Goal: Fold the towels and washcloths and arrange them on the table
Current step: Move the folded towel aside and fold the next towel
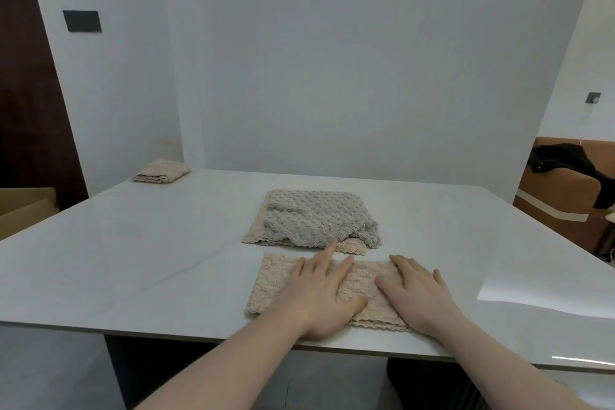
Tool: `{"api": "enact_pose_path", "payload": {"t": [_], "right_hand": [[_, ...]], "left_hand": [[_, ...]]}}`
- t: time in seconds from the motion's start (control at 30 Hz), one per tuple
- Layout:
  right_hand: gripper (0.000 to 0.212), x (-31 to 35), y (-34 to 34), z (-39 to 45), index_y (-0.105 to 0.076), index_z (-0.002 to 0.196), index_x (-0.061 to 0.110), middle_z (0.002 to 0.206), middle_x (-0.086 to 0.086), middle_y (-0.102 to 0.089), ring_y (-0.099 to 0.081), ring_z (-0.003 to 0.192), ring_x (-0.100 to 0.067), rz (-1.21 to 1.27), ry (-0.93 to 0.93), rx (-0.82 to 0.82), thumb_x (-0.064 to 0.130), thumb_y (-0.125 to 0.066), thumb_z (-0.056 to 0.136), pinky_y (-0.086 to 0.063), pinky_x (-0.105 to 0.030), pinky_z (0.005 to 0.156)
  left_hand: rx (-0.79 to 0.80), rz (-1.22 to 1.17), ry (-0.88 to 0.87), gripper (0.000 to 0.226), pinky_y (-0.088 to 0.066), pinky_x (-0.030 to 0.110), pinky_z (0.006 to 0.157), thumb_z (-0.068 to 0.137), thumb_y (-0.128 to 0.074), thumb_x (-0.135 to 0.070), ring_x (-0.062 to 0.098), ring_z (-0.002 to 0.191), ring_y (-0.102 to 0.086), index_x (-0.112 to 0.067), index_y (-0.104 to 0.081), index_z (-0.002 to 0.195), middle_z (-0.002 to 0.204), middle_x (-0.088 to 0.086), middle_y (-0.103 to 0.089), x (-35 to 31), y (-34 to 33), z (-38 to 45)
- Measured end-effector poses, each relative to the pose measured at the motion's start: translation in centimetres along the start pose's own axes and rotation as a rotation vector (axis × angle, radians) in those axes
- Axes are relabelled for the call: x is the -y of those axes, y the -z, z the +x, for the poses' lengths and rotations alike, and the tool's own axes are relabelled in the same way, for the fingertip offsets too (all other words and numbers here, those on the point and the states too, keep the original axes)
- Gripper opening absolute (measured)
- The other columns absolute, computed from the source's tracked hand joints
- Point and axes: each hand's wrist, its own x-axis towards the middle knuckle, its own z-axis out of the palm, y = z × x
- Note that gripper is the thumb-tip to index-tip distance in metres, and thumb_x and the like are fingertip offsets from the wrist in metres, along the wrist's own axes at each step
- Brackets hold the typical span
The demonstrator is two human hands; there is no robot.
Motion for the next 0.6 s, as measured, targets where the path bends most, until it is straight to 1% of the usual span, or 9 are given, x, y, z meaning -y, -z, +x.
{"api": "enact_pose_path", "payload": {"t": [0.03,0.07,0.17,0.27,0.33,0.43,0.5,0.53,0.6], "right_hand": [[0.070,0.0,0.1,-0.1,-0.031,0.158,0.027,0.163,0.009,-0.032,-0.026,0.152,-0.012,0.036,-0.014,-0.013,0.059,-0.037,0.096,-0.006,-0.046,0.128],[0.068,0.0,0.3,0.0,-0.031,0.157,0.027,0.163,0.008,-0.034,-0.028,0.151,-0.013,0.074,-0.037,-0.022,0.058,-0.036,0.097,-0.007,-0.046,0.127],[0.061,-0.2,0.5,0.4,-0.039,0.153,0.026,0.161,0.005,-0.039,-0.033,0.148,-0.017,0.134,-0.122,-0.060,0.053,-0.033,0.099,-0.011,-0.048,0.126],[0.053,-0.1,0.5,0.4,-0.056,0.135,0.028,0.149,0.006,-0.051,-0.045,0.137,-0.018,0.119,-0.152,-0.051,0.051,-0.031,0.094,-0.017,-0.051,0.122],[0.049,0.1,0.6,0.3,-0.058,0.124,0.028,0.140,0.004,-0.056,-0.050,0.130,-0.020,0.122,-0.162,-0.047,0.051,-0.032,0.089,-0.022,-0.049,0.119],[0.046,0.5,0.9,0.0,-0.056,0.129,0.022,0.142,0.001,-0.055,-0.050,0.131,-0.023,0.089,-0.175,-0.062,0.047,-0.043,0.092,-0.024,-0.044,0.117],[0.045,0.6,1.1,0.0,-0.058,0.130,0.021,0.141,0.002,-0.056,-0.051,0.129,-0.023,0.109,-0.181,-0.076,0.044,-0.048,0.093,-0.027,-0.042,0.116],[0.042,0.5,1.1,-0.1,-0.060,0.127,0.022,0.135,0.003,-0.059,-0.053,0.124,-0.023,0.137,-0.184,-0.089,0.044,-0.050,0.093,-0.029,-0.042,0.116],[0.023,0.2,1.2,0.0,-0.064,0.107,0.027,0.110,0.008,-0.068,-0.058,0.107,-0.022,0.235,-0.192,-0.130,0.041,-0.056,0.091,-0.039,-0.043,0.108]], "left_hand": [[-0.035,-0.016,-0.002,0.084,0.009,0.047,0.126,0.088,-0.024,-0.079,0.007,0.151,0.011,-0.043,0.002,0.160,0.165,-0.012,0.029,0.0,0.0,-0.1],[-0.044,-0.017,-0.007,0.083,0.010,0.047,0.126,0.089,-0.025,-0.078,0.008,0.152,0.012,-0.043,0.000,0.160,0.167,-0.012,0.025,0.0,0.0,-0.2],[0.007,0.021,-0.021,0.078,0.010,0.049,0.126,0.091,-0.020,-0.077,0.014,0.157,0.004,-0.042,-0.010,0.160,0.170,-0.010,0.001,-0.1,0.2,-0.4],[0.007,0.017,-0.020,0.079,0.008,0.050,0.126,0.091,-0.021,-0.076,0.014,0.157,0.004,-0.040,-0.012,0.160,0.170,-0.011,0.000,-0.1,0.2,-0.3],[0.021,0.017,-0.020,0.078,0.007,0.049,0.126,0.091,-0.022,-0.074,0.014,0.157,-0.001,-0.040,-0.013,0.160,0.170,-0.011,-0.006,-0.1,0.2,-0.2],[0.023,-0.014,-0.022,0.080,0.006,0.049,0.127,0.090,-0.025,-0.076,0.013,0.157,-0.002,-0.041,-0.012,0.160,0.170,-0.013,-0.006,0.1,0.1,-0.1],[-0.008,-0.109,-0.021,0.080,0.001,0.049,0.127,0.089,-0.027,-0.077,0.012,0.156,-0.005,-0.042,-0.013,0.160,0.169,-0.014,-0.007,0.4,0.5,0.1],[-0.041,-0.185,-0.014,0.077,-0.004,0.049,0.127,0.091,-0.029,-0.076,0.011,0.155,-0.009,-0.042,-0.016,0.159,0.169,-0.015,-0.010,0.7,0.9,0.2],[-0.143,-0.307,0.025,0.069,-0.015,0.049,0.126,0.095,-0.034,-0.070,0.012,0.153,-0.019,-0.040,-0.028,0.157,0.166,-0.016,-0.021,2.0,2.1,0.5]]}}
